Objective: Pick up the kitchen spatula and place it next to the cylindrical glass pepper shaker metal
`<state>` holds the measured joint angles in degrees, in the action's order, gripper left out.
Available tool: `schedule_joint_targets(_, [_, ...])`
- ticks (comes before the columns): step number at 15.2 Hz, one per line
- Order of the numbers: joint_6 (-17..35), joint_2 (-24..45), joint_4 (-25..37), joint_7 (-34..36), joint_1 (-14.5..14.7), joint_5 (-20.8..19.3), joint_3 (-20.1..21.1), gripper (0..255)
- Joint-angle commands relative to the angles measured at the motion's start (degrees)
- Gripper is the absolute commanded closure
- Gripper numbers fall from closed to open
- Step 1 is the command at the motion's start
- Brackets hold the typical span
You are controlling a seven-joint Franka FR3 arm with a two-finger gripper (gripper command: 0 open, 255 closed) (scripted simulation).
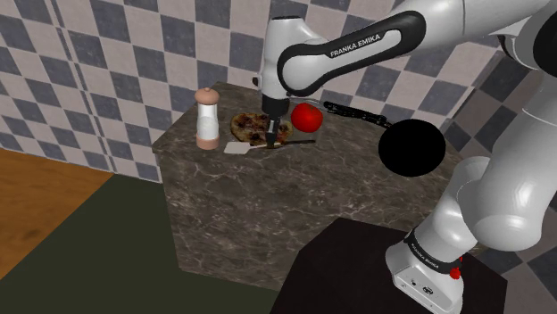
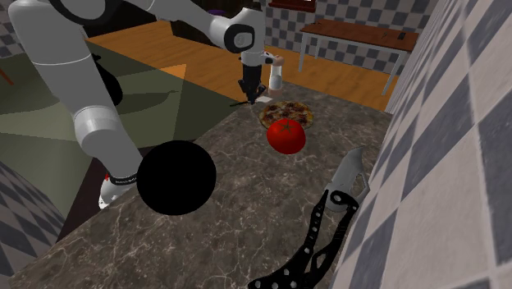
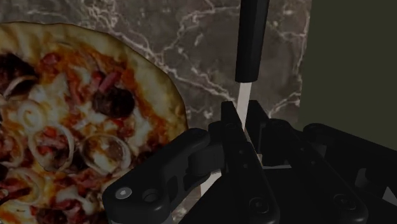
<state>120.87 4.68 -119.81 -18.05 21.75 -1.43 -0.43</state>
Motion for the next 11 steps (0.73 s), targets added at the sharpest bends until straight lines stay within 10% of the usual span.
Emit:
schedule_joint_targets(1, [1.6, 0.6, -1.0, 0.0, 0.0, 0.0, 0.0, 255])
schedule_joint_targets(11, [4.0, 1.9, -2.1, 0.1, 0.0, 0.0, 0.0, 255])
